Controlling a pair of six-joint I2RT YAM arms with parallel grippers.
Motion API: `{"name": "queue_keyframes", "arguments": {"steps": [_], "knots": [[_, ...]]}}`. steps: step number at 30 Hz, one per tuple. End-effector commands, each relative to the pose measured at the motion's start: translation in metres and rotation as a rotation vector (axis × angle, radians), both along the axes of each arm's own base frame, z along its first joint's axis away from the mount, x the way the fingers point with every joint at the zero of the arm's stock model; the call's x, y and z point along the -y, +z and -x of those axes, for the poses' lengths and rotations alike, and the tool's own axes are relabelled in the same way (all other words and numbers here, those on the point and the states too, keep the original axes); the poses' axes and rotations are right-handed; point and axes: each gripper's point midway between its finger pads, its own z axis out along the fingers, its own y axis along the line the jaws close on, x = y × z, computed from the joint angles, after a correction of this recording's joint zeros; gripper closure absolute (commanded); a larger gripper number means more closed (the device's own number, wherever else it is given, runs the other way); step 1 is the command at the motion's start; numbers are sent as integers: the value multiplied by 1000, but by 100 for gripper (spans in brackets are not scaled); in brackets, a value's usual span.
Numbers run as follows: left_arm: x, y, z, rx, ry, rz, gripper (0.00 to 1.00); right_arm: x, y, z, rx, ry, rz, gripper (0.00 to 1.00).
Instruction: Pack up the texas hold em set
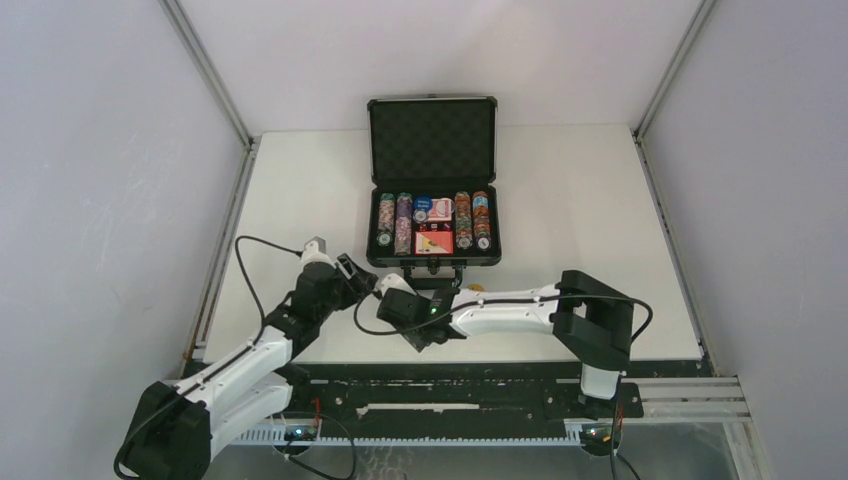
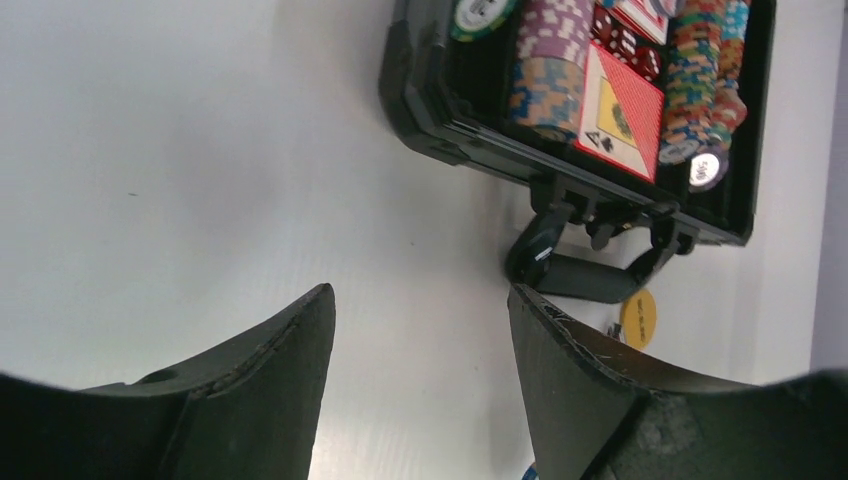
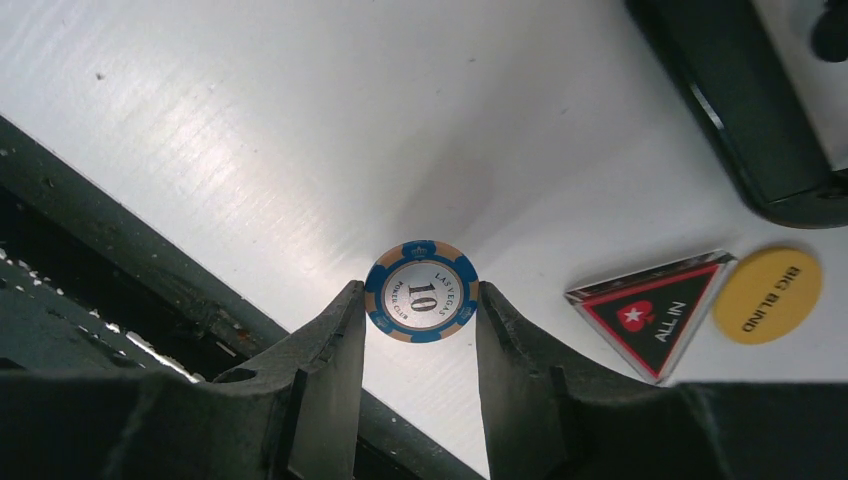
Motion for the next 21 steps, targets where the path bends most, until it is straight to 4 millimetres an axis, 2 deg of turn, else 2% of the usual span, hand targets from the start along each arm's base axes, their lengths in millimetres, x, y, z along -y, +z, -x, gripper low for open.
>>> {"name": "queue_keyframes", "arguments": {"steps": [1,5,7,15,21], "knots": [[27,29,-8,93,-109,49,32,-2,30,-18,65,-18,-75,66],[39,38,-8,123,-174,83,32,7,35,-26,77,-35,-79,66],[56,41,-1,128,-246,112,33,11,38,-29,84,-44,-82,66],[99,48,15,98,-456,272,33,23,55,-36,108,-75,-128,67],[119,47,25,45,-568,351,33,35,60,-38,122,-97,-135,67]]}}
